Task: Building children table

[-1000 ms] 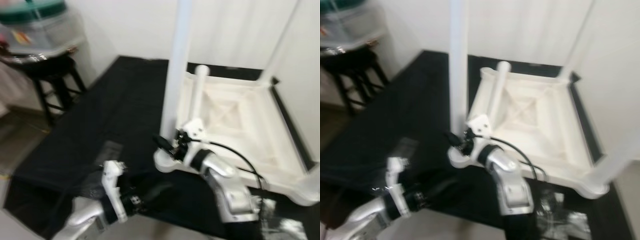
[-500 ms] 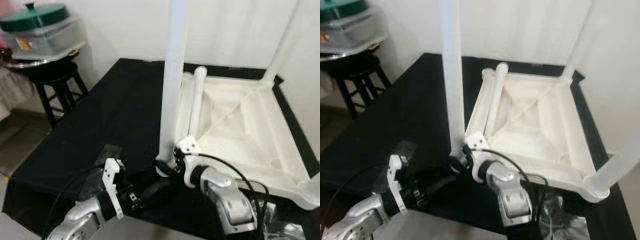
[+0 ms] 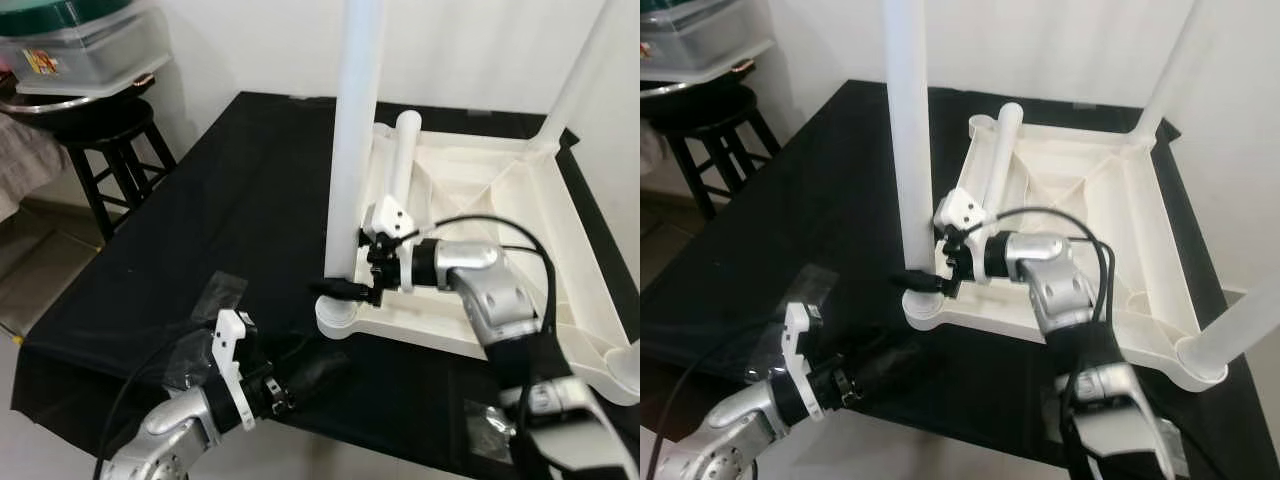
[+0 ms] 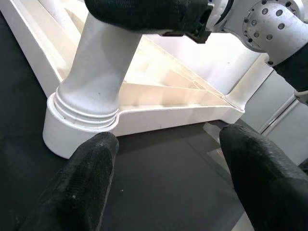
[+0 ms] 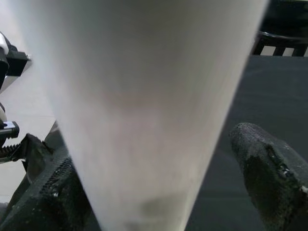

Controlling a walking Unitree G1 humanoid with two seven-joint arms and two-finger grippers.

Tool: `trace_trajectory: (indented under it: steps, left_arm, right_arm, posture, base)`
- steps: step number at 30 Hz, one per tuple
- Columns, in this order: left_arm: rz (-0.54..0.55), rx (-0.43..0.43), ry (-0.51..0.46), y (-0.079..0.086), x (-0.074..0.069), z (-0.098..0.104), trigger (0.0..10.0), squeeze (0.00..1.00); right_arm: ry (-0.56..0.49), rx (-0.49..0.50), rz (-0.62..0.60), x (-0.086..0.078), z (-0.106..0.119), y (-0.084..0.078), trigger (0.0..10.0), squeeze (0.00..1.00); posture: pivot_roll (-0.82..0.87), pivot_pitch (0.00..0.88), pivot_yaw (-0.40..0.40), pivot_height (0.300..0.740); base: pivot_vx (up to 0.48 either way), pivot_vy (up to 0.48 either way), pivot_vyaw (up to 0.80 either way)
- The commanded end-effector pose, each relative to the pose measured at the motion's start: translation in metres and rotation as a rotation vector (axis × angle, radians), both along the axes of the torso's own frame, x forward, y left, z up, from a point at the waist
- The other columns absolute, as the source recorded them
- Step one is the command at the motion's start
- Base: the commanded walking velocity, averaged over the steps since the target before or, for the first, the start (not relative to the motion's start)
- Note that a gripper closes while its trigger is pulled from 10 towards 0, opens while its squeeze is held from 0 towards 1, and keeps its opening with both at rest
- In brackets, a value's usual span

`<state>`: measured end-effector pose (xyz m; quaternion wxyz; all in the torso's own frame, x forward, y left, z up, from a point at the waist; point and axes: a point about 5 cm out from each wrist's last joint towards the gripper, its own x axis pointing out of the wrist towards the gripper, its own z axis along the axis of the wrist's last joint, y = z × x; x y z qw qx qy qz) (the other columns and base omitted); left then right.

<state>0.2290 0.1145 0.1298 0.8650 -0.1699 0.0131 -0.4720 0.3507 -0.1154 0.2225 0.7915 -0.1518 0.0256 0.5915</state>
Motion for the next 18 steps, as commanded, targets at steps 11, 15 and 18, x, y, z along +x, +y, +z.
trace_trajectory:
  steps: [11,15,18]
  left_arm:
    - [0.003,0.0,-0.003,-0.003,-0.005,0.0,10.0,0.0]
    - [0.003,-0.004,-0.002,-0.004,-0.006,0.0,10.0,0.0]
    - [0.001,-0.007,-0.002,-0.003,-0.006,0.001,10.0,0.0]
  right_arm:
    - [0.125,-0.024,0.174,0.005,-0.002,-0.001,0.0,0.0]
    - [0.138,-0.013,0.143,0.002,-0.015,-0.011,0.0,0.0]
    - [0.136,0.004,0.051,-0.005,-0.03,-0.02,0.0,0.0]
  posture:
    - [0.04,0.133,-0.035,0.74]
    - [0.04,0.139,-0.033,0.74]
    - [0.02,0.154,-0.028,0.74]
  base:
    - [0.0,0.0,0.0]
    - [0.0,0.0,0.0]
    - [0.0,0.0,0.0]
